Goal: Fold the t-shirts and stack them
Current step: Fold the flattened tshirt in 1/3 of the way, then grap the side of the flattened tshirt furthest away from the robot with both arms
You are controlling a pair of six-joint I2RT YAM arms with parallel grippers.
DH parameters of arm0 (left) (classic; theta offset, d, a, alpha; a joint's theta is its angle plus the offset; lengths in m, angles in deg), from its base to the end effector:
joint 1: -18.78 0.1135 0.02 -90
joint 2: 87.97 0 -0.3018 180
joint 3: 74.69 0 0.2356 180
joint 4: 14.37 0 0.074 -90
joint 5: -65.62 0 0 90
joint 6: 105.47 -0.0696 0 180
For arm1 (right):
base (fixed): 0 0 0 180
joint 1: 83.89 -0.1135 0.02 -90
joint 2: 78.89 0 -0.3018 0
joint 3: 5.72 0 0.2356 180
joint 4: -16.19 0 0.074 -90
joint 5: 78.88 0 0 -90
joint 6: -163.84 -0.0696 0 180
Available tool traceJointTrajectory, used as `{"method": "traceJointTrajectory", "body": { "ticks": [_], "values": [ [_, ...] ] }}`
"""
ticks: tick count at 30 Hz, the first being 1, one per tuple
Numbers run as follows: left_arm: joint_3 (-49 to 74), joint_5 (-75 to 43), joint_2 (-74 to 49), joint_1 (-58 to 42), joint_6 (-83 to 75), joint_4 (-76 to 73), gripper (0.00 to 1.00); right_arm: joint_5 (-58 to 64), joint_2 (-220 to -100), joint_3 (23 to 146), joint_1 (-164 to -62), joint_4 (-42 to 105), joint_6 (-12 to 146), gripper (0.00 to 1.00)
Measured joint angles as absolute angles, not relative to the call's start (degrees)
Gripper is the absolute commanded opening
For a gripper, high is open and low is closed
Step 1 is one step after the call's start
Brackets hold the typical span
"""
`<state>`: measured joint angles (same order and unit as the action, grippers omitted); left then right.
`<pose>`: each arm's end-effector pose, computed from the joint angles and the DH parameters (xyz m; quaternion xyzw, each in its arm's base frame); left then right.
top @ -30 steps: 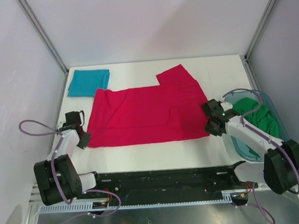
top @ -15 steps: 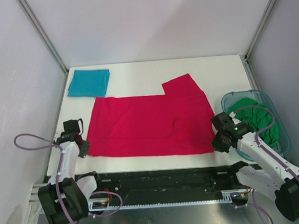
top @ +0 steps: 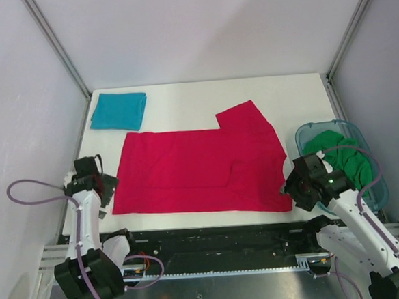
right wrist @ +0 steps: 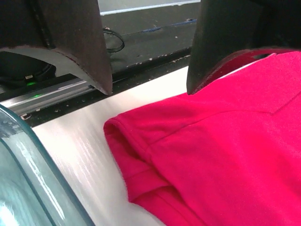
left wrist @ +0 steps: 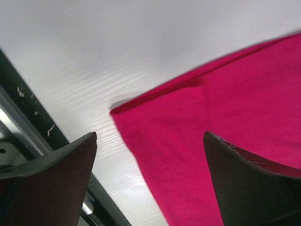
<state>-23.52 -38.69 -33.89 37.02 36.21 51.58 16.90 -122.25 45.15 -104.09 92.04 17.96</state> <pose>0.1174 0.0568 0.2140 -0.5776 0.7863 0.0649 0.2095 0.0841 0.0235 0.2184 0.3095 0.9309 0.0766 0.1783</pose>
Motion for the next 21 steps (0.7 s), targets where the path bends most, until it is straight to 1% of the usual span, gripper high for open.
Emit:
{"method": "traceJointTrajectory", "body": {
  "ticks": [2,5,7,8,10,12,17,19,21],
  "values": [
    [-19.3,-38.6,-33.9,36.4,33.6,51.9,0.99,17.5,-121.6,47.4,-104.0,93.1,19.1,0.72],
    [-12.8,-38.6,-33.3,33.8,29.2,50.7,0.97,19.1,-123.5,52.6,-103.9,92.2,21.5,0.71],
    [-7.8,-38.5,-29.8,30.4,25.3,48.5,0.94,19.8,-126.5,55.1,-103.9,89.3,23.7,0.71],
    [-6.1,-38.3,-28.0,29.2,24.0,47.8,0.91,20.0,-128.4,55.9,-103.9,87.1,24.8,0.71],
    [-0.4,-37.7,-20.6,25.9,19.9,45.1,0.82,20.2,-133.0,57.0,-103.9,82.0,27.3,0.71],
    [4.7,-37.4,-12.6,24.0,17.0,42.6,0.73,20.2,-138.1,57.9,-103.9,77.2,29.2,0.71],
    [15.0,-36.9,6.6,22.3,11.8,38.8,0.53,20.6,-151.5,62.4,-103.6,67.1,34.0,0.7],
    [18.9,-36.5,12.6,22.3,10.4,38.6,0.48,20.7,-155.5,64.5,-103.2,63.4,35.4,0.7],
    [23.5,-36.1,18.2,22.3,9.1,38.3,0.47,20.6,-158.5,66.1,-102.6,60.2,36.6,0.7]
  ]
}}
